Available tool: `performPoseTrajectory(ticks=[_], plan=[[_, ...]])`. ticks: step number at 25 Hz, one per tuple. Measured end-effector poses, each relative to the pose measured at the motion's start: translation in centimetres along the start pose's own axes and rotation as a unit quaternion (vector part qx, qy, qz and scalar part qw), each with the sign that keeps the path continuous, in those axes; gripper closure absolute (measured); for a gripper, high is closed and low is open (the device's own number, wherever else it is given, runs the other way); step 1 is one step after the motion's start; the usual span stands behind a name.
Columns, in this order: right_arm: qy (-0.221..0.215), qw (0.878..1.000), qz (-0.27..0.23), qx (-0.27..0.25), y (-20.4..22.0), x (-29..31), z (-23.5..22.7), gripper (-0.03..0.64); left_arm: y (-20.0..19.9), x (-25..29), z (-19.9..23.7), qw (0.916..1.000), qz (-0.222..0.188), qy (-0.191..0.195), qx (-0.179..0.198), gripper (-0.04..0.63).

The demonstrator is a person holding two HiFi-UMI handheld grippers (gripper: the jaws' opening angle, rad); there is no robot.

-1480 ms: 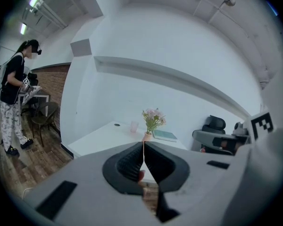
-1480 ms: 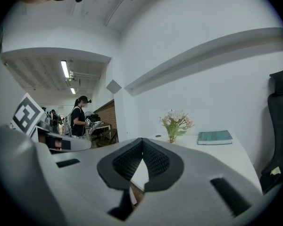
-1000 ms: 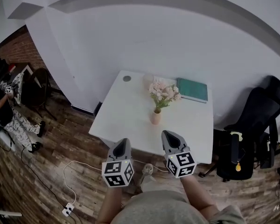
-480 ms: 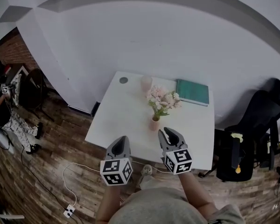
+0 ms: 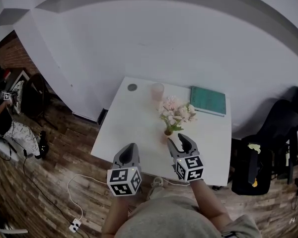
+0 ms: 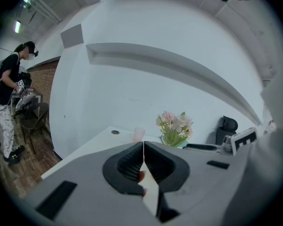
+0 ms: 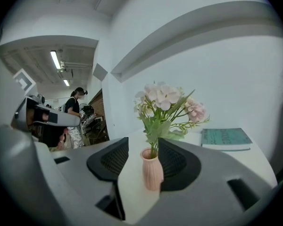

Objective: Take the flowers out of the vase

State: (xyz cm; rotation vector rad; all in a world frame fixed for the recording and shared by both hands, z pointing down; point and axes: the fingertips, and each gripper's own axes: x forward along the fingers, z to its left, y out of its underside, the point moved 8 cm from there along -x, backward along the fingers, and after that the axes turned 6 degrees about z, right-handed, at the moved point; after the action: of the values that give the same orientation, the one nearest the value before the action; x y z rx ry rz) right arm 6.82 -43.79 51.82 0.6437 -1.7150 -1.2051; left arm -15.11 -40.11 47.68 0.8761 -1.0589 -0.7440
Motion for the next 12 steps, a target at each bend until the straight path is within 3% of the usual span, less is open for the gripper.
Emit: performPoseTrajectory(ticks=[12], plan=[[0.015, 1.0, 0.024, 0.004, 0.2, 4.5, -1.5, 0.397, -1.0, 3.1, 2.0, 0.9999, 0.009, -0.005, -0.001, 0.588]])
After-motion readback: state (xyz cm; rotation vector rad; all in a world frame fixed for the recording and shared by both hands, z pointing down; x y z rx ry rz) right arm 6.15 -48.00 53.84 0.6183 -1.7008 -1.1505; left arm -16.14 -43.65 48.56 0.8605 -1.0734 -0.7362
